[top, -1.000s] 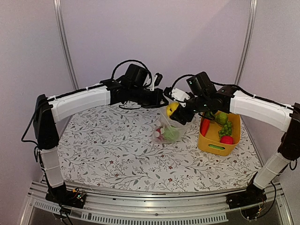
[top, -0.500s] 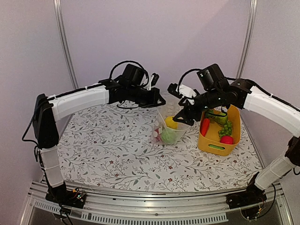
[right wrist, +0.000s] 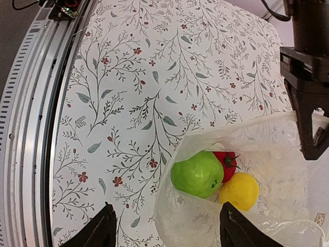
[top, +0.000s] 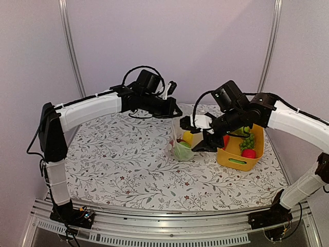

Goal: Place the food in the zip-top bag and seal the zipper
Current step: Adjust the zipper food storage bag at the center of the board, then pass from the left arm to the right, then pass from the right arm to the left, then pick up the fake fruit from the bin.

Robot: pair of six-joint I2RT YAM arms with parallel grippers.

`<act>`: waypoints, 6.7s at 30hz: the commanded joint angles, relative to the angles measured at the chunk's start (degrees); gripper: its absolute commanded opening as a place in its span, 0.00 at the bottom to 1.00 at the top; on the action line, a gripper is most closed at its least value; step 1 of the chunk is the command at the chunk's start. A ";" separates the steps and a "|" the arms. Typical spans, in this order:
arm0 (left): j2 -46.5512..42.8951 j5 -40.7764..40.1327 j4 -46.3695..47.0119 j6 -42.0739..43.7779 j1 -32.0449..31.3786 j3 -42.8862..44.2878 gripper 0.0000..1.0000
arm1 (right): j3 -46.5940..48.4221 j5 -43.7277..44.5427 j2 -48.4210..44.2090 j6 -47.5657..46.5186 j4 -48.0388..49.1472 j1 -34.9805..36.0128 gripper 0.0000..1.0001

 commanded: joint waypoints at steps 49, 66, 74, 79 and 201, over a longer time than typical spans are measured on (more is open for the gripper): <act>-4.11 -7.69 -31.70 4.07 -1.19 5.95 0.26 | 10.13 7.17 12.44 4.22 4.30 5.81 0.00; -1.81 -7.47 -28.67 12.26 -1.06 9.90 0.03 | 13.82 -1.57 3.33 8.07 -1.51 -2.45 0.50; -1.06 -9.26 -30.82 12.89 -1.06 11.57 0.23 | 4.81 -8.99 -1.67 12.75 -0.34 -24.63 0.50; -1.77 -9.22 -31.42 13.31 -1.99 9.08 0.21 | -3.16 -4.89 -5.71 14.79 3.39 -29.96 0.50; -21.48 2.50 3.78 16.49 2.42 -22.00 0.01 | 4.68 27.96 34.58 13.14 12.83 -42.13 0.74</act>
